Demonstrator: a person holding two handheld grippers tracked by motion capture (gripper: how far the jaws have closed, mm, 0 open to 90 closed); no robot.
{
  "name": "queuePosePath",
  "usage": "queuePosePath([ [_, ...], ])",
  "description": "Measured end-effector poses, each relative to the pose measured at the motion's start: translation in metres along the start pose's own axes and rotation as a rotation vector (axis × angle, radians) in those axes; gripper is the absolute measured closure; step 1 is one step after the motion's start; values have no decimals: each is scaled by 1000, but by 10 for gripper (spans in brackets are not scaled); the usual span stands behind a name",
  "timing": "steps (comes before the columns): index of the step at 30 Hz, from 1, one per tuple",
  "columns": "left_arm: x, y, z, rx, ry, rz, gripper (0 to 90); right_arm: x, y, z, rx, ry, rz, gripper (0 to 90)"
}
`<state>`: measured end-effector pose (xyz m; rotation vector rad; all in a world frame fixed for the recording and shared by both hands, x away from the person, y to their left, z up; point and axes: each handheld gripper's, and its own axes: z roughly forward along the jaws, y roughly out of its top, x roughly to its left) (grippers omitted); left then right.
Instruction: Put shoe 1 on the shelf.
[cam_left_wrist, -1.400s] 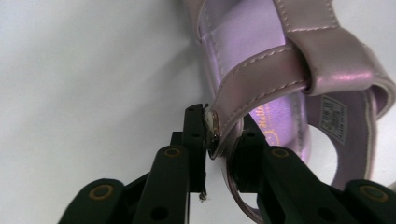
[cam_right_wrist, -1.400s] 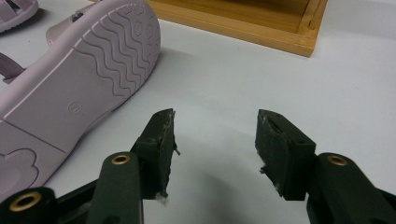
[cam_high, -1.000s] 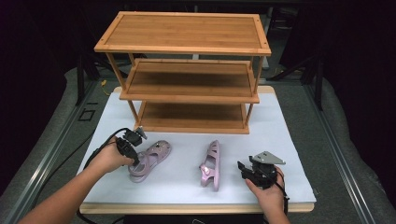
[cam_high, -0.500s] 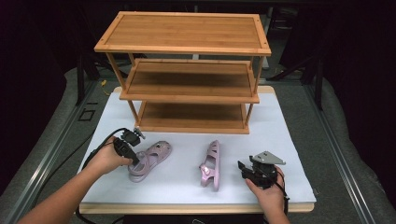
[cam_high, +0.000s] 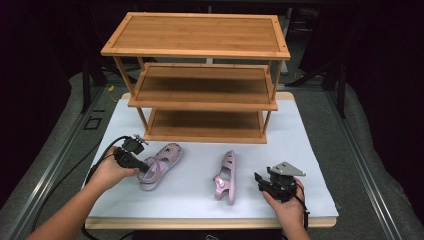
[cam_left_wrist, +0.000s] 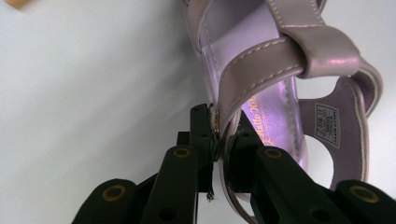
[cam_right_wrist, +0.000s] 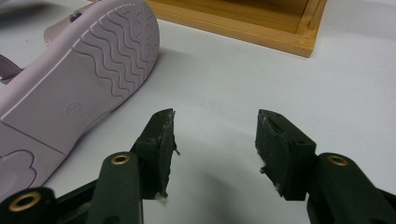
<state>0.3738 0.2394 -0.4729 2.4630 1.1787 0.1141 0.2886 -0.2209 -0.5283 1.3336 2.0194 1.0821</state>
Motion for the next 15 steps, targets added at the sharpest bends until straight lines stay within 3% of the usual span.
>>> queuePosePath([
  [1,0,0,0,0,0,0,830,0,0,0,0,0,0,467],
  [2,1,-2,-2,-36,-6,-3,830,0,0,0,0,0,2,467],
  [3,1,-4,-5,-75,-6,-15,830,0,0,0,-3,-1,4,467],
  [4,0,-9,-9,-153,1,-23,830,-1,0,-1,4,-1,4,467],
  [5,0,-9,-9,-153,1,-23,830,-1,0,-1,4,-1,4,467],
  [9,-3,-19,-16,-311,8,-36,830,-1,-1,-1,3,-4,9,467],
  [11,-5,-23,-18,-377,10,-62,830,-1,-1,-1,4,-1,8,467],
  [12,-7,-27,-21,-438,9,-77,830,-1,-1,0,-2,-2,12,467],
  [13,-7,-27,-21,-438,9,-77,830,-2,-1,0,-1,0,14,466],
  [15,-9,-30,-24,-498,10,-95,830,-2,-1,0,-2,3,16,466],
])
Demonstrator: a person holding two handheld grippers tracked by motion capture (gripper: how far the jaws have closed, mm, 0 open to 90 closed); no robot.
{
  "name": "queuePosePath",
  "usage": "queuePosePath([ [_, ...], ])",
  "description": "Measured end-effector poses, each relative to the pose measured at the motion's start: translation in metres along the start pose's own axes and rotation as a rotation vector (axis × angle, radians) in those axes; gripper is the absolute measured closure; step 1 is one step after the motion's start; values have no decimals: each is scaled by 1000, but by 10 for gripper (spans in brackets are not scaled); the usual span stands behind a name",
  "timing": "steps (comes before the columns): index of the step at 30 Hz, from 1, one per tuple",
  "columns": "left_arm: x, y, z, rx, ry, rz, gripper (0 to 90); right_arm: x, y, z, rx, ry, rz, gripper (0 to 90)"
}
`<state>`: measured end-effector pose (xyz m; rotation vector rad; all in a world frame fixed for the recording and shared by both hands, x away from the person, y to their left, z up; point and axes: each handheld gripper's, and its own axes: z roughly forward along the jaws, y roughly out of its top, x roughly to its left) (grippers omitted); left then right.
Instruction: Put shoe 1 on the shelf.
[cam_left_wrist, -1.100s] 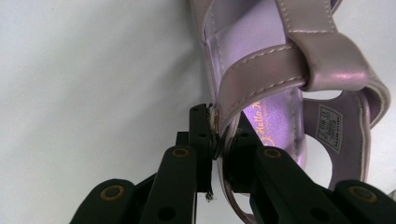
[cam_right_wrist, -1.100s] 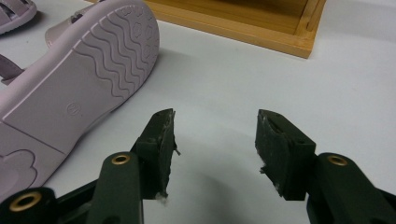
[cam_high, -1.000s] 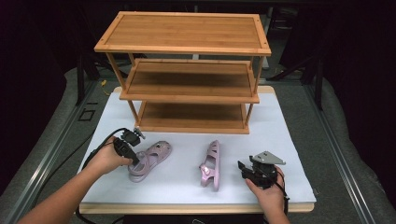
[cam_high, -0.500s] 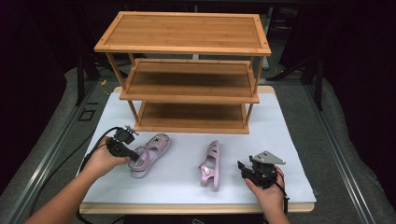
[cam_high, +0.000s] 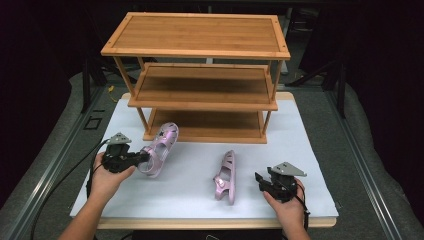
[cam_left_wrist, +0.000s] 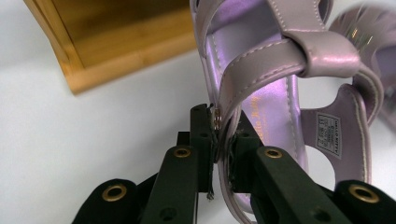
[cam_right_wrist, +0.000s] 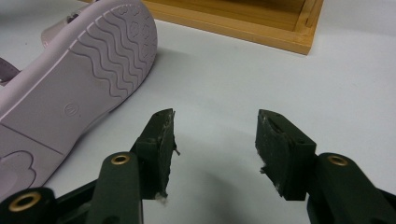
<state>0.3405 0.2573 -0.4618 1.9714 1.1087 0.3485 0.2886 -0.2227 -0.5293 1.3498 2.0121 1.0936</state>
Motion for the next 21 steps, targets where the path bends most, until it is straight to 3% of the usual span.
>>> queuePosePath([
  [2,-2,-1,-6,-72,4,-22,831,0,0,0,-1,1,1,467],
  [3,-5,-1,-12,-153,17,-43,830,0,0,-1,-1,-4,2,466],
  [4,-5,-1,-12,-153,17,-43,831,0,0,-1,-1,-4,2,466],
  [5,-8,1,-18,-223,35,-42,831,-1,0,0,0,-5,4,466],
  [6,-8,1,-18,-223,35,-42,831,-1,0,0,0,-5,4,466],
  [7,-12,6,-26,-284,63,-35,831,-1,0,0,-1,-1,7,466],
  [8,-12,6,-26,-284,63,-35,831,-1,0,0,-1,-1,7,466],
  [10,-16,12,-36,-361,78,-45,831,-1,0,-1,-5,2,8,466],
  [15,-18,21,-44,-414,70,-75,830,-1,0,-1,-7,0,10,466],
  [21,-22,31,-41,-409,55,-94,831,-1,0,-2,-6,0,7,466],
])
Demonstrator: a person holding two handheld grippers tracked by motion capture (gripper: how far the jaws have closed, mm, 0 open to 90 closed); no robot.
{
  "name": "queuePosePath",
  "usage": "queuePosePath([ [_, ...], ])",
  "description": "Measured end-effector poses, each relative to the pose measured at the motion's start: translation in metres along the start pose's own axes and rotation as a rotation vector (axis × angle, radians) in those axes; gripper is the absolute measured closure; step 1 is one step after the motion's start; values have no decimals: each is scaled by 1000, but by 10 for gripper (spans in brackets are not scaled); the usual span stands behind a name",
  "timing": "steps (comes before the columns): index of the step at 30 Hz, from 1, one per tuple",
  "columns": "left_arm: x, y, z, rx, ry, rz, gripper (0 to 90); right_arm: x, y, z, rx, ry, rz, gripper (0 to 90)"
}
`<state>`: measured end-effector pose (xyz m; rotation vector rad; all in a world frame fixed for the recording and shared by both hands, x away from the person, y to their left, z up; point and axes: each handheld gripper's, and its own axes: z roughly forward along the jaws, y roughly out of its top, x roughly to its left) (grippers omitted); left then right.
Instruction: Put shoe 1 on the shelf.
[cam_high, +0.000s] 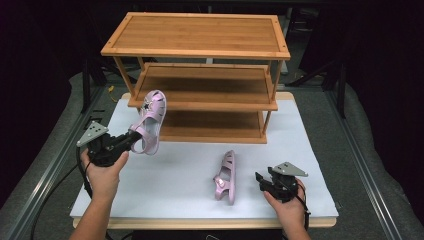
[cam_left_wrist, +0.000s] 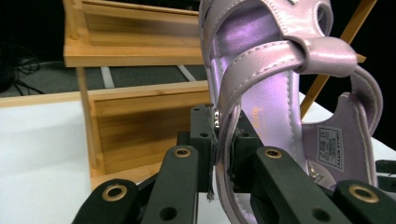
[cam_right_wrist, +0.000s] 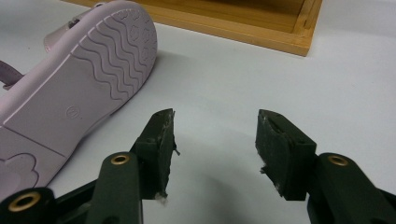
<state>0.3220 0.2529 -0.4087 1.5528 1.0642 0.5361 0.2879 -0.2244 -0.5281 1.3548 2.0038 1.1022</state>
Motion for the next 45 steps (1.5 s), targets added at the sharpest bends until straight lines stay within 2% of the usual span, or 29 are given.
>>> queuePosePath([
  [3,-2,3,4,-2,-7,-7,831,0,0,0,0,0,1,466],
  [9,-10,19,22,-3,-19,-32,830,0,0,-1,-6,3,2,465],
  [12,-10,34,39,-16,-11,-71,831,0,0,-2,-9,2,1,465],
  [13,-10,34,39,-16,-11,-71,831,0,0,-2,-9,2,1,465],
  [14,-11,43,49,-17,0,-76,831,0,0,-3,-13,3,5,465],
  [15,-11,43,49,-17,0,-76,831,0,0,-3,-13,3,5,465],
  [16,-13,51,59,-14,18,-77,830,-1,1,-3,-16,6,1,465],
  [18,-15,56,63,-10,28,-74,830,-1,1,-4,-18,11,1,465],
  [20,-17,68,75,0,46,-76,830,-2,1,-4,-19,10,2,466],
  [22,-18,72,79,0,56,-76,830,-2,1,-4,-23,9,4,465],
  [25,-20,85,95,5,88,-90,830,-2,1,-4,-24,13,4,466],
  [27,-20,88,99,4,93,-98,830,-2,1,-4,-25,15,4,466],
  [29,-24,94,110,8,109,-106,830,-1,1,-5,-17,20,2,465],
  [35,-31,97,131,45,142,-111,829,0,1,-5,-20,28,4,466],
  [39,-32,97,142,69,135,-167,829,-1,1,-5,-24,32,6,466],
  [45,-36,98,157,90,163,-175,826,0,1,-5,-27,37,6,465],
])
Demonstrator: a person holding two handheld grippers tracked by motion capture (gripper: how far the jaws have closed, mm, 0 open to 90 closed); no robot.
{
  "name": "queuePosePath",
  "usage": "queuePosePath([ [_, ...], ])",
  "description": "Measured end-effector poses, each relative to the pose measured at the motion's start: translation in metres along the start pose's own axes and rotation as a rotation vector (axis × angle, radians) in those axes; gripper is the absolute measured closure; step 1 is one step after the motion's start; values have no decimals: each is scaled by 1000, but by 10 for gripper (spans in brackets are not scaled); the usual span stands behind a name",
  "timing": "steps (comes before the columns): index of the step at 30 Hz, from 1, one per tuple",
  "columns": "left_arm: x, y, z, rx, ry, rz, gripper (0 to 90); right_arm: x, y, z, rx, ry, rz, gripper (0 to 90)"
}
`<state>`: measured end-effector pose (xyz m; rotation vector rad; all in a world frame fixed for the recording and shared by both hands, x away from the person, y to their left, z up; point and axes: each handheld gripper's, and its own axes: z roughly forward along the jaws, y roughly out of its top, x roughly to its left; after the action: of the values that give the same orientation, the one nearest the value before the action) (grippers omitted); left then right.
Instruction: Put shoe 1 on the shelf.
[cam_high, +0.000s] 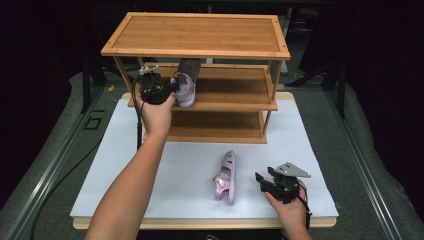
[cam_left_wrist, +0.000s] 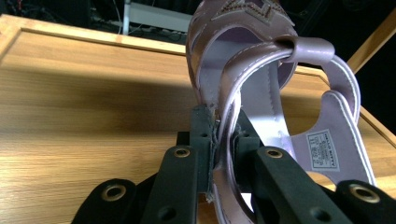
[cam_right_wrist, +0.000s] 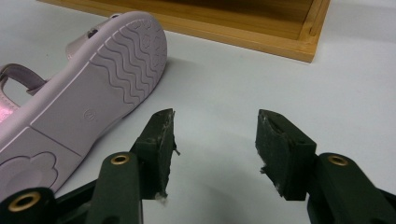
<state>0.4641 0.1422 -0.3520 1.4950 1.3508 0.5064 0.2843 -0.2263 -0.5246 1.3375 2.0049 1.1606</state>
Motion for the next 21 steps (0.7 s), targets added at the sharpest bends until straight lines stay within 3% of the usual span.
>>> queuePosePath([
  [4,-2,0,5,0,9,-7,824,0,0,0,0,2,-2,465],
  [5,-3,-1,11,13,8,-30,823,0,0,0,-3,4,-3,466],
  [10,-3,0,16,13,15,-49,817,-1,1,-1,-3,6,-1,466],
  [17,-1,3,27,18,-41,-89,757,-2,0,-1,9,10,3,465],
  [20,-2,4,30,12,-43,-84,708,-2,0,0,0,11,4,466],
  [21,0,6,31,-6,-64,-76,684,-2,0,0,0,9,5,466],
])
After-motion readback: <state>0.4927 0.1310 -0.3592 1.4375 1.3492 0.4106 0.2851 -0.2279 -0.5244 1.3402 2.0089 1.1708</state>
